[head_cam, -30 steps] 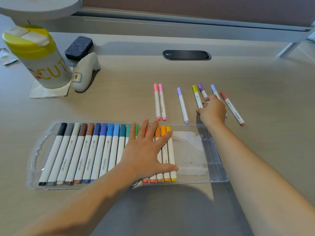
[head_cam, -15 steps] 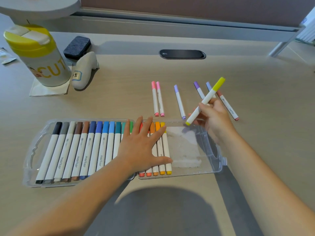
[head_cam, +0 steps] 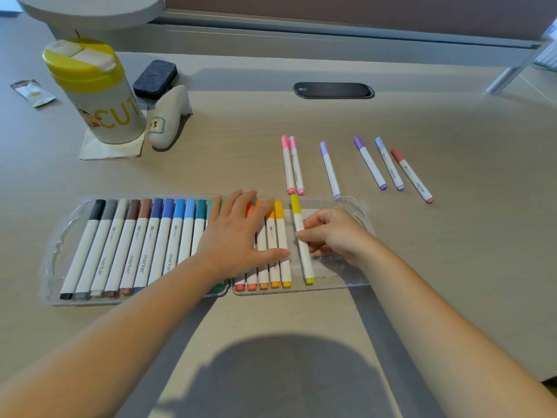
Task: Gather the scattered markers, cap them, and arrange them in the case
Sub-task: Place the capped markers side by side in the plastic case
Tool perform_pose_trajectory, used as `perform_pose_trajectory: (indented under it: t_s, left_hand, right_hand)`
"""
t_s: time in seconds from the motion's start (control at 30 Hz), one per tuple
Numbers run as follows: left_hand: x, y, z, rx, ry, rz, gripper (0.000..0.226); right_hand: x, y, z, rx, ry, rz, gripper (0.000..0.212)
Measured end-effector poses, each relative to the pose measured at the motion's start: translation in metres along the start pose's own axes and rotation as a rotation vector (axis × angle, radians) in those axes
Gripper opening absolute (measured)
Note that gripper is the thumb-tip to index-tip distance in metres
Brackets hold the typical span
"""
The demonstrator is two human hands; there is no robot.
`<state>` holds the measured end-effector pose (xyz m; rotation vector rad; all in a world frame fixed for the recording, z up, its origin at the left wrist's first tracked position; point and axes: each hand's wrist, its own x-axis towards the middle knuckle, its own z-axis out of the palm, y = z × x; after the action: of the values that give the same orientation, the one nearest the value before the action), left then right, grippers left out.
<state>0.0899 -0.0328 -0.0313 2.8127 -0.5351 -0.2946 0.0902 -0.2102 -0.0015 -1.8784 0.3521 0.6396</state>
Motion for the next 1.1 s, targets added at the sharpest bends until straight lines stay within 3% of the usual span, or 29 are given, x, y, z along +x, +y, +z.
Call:
perform_pose_trajectory:
  t_s: [0.2, 0.57, 0.7, 1.1]
  left_hand:
    - [-0.001, -0.001, -0.003, -0.012, -0.031, 0.008, 0.092]
    - [0.001, 0.001, -0.006, 0.035, -0.062, -0.004, 0.096]
    - [0.008, 0.011, -0.002, 0.103, -0.064, 0.009, 0.11]
    - [0.021, 0.042, 0.012, 0.16, -0.091, 0.06, 0.103]
  right_hand:
    - [-0.003, -0.001, 0.006, -0.081, 0.035, -0.036, 0.013]
    - [0.001, 0.002, 0.01, -0.124, 0.068, -0.062, 0.015]
    - [0.007, 0.007, -0.007, -0.086, 0.24, -0.096, 0.015]
    - [0.026, 0.013, -0.071, 0.011, 0.736, -0.253, 0.023]
